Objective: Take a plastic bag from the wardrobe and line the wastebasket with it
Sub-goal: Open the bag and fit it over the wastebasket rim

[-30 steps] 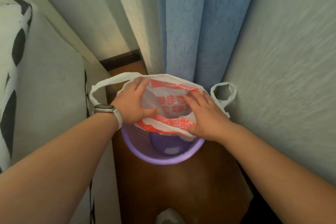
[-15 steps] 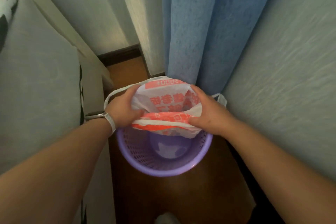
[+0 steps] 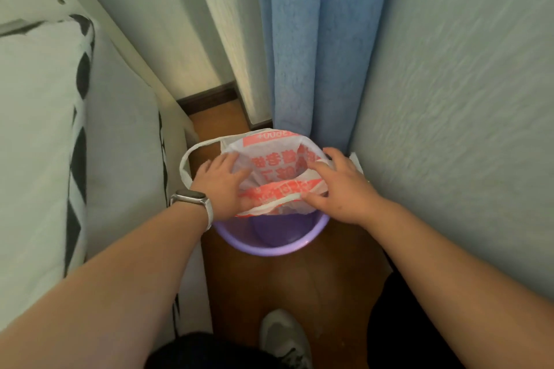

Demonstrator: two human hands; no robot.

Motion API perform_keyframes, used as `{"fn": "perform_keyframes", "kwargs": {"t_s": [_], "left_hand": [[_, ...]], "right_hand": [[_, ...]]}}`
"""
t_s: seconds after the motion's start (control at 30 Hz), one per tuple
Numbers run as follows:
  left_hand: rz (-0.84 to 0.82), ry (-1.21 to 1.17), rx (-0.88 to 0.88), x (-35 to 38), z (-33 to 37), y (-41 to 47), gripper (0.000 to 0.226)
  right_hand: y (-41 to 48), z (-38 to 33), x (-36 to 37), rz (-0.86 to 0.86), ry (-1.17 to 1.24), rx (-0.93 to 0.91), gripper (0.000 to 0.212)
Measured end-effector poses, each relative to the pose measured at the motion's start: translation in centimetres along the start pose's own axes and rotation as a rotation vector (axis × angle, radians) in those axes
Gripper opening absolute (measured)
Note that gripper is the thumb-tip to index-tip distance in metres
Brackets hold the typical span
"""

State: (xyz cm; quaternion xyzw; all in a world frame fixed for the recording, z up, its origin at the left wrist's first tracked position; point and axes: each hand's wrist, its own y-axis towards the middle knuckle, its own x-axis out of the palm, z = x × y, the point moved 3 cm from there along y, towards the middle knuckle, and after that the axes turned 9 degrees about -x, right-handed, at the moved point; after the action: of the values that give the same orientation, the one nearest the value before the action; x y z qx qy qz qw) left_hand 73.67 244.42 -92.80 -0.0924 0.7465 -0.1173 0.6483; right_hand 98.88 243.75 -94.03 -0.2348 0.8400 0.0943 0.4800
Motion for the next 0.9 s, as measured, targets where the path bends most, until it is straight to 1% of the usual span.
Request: {"fn": "perform_keyframes", "kwargs": {"t_s": [0.07, 0.1, 0.17, 0.2, 0.27, 0.3, 0.37, 0.47, 0.5, 0.53, 0.6, 0.67, 0.8, 0.9], "left_hand": [[-0.066, -0.065, -0.025, -0.1, 0.4, -1.5, 0.062], [-0.087, -0.102, -0.016, -0.2, 0.5, -2.1, 0.062], [-0.138, -0.113, 0.059, -0.4, 0.9, -3.5, 0.063], [-0.164, -0.099, 0.093, -0.3, 1.0, -4.1, 0.059], [-0.189, -0.077, 0.112, -0.3, 0.8, -5.0, 0.042], [-0.190, -0.094, 0.104, -0.4, 0.8, -5.4, 0.035], [-0.196, -0.178, 0.085, -0.7, 1.3, -6.1, 0.028], [-0.254, -0.360, 0.059, -0.6, 2.8, -7.0, 0.030], [-0.296, -0.383, 0.052, -0.3, 3.2, -7.3, 0.036], [-0.319, -0.345, 0.067, 0.1, 3.5, -7.6, 0.043], [-0.285, -0.159, 0.126, 1.2, 3.7, -7.9, 0.051], [-0.226, -0.064, 0.133, 1.4, 3.5, -7.8, 0.046], [-0.071, -0.077, 0.122, 1.1, 3.3, -6.9, 0.031], [0.023, -0.148, 0.083, 1.1, 3.1, -6.8, 0.031]], "right_hand": [[-1.2, 0.0, 0.0, -0.047, -0.014, -0.005, 0.063], [-1.6, 0.1, -0.1, -0.058, -0.031, -0.005, 0.057], [-2.2, 0.1, -0.1, -0.023, -0.063, -0.014, 0.038], [-2.4, 0.0, -0.2, 0.003, -0.067, -0.027, 0.029], [-2.7, -0.3, -0.1, 0.014, -0.055, -0.066, 0.017], [-2.9, -0.3, 0.0, -0.004, -0.053, -0.083, 0.014], [-3.4, -0.3, 0.0, -0.035, -0.050, -0.094, 0.012], [-4.0, -0.1, -0.2, -0.056, -0.021, -0.084, 0.008], [-4.1, -0.1, -0.1, -0.071, -0.009, -0.086, 0.006], [-4.2, -0.2, 0.0, -0.091, 0.003, -0.090, 0.005], [-4.4, -0.4, 0.2, -0.129, 0.027, -0.101, 0.004], [-4.5, -0.5, 0.4, -0.146, 0.038, -0.116, 0.001], [-4.6, -0.3, 0.4, -0.139, 0.024, -0.118, 0.003], [-4.5, -0.2, 0.3, -0.088, -0.009, -0.119, 0.004]]}}
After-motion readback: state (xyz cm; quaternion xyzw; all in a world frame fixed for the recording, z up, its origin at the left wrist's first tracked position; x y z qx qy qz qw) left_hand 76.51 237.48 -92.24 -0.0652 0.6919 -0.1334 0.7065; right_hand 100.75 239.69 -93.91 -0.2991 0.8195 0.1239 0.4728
